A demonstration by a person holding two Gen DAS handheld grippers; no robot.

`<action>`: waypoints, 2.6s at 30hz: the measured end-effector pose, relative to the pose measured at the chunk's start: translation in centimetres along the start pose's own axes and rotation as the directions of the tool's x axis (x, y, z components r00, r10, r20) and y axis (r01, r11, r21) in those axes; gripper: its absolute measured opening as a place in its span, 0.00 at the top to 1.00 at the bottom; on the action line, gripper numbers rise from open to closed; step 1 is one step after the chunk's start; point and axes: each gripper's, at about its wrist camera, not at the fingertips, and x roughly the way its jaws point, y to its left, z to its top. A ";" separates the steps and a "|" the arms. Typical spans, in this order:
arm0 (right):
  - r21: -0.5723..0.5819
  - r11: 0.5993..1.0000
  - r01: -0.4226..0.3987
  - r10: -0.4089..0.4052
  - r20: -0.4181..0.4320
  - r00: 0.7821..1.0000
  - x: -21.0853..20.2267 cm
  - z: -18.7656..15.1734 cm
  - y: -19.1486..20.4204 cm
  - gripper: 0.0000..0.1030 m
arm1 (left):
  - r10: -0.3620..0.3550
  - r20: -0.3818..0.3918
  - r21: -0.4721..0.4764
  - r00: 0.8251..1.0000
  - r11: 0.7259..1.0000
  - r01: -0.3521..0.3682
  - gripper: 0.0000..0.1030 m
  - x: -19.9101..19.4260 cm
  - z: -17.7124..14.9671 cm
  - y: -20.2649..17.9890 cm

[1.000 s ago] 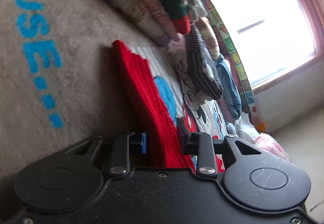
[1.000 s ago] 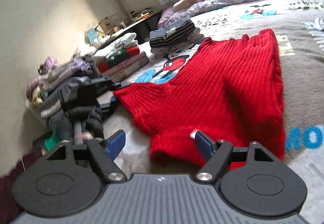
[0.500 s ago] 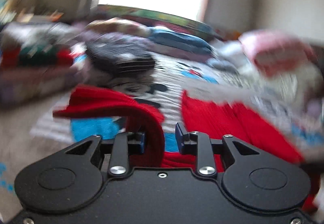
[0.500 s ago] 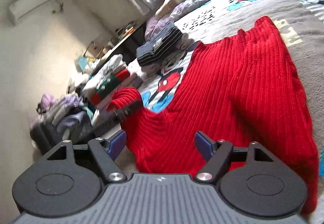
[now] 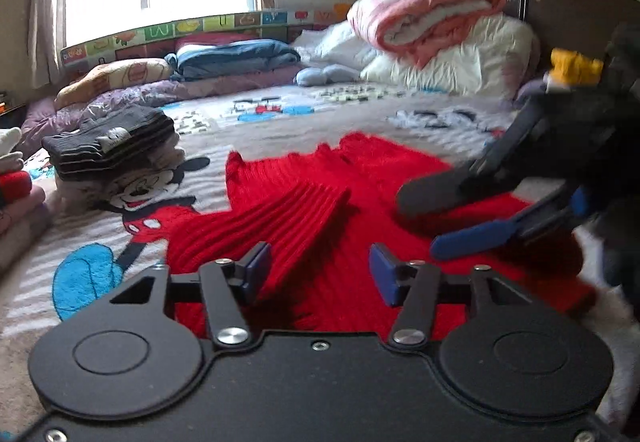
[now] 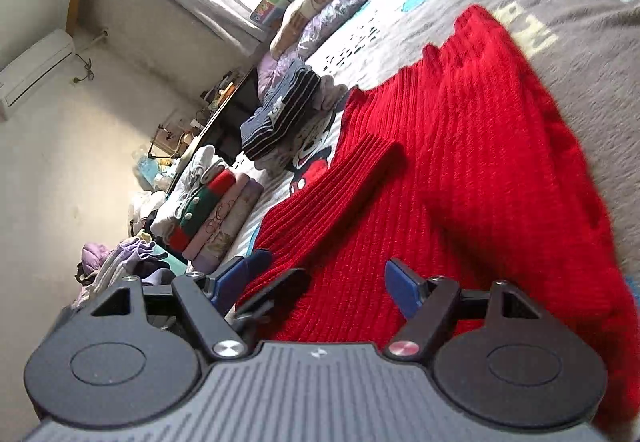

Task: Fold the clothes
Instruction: 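Grasp the sweater side edge with the right gripper, then lift the side with the right gripper, fold it over the body, release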

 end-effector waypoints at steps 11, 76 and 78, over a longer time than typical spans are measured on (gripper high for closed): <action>0.158 0.985 0.065 -0.074 0.053 0.996 5.6 2.6 -0.4 0.22 | 0.059 0.026 -0.317 0.998 0.947 -0.048 0.39 -3.3 -0.2 5.0; 0.057 0.977 0.207 -0.209 0.475 0.855 -15.0 1.9 -6.2 0.90 | 0.058 -0.093 0.364 0.994 0.931 -0.021 0.82 0.0 -1.8 -10.2; 0.065 0.976 0.208 -0.213 0.475 0.854 -15.3 1.1 -6.8 0.90 | 0.056 -0.104 0.367 0.993 0.930 -0.014 0.82 0.0 -1.9 -10.2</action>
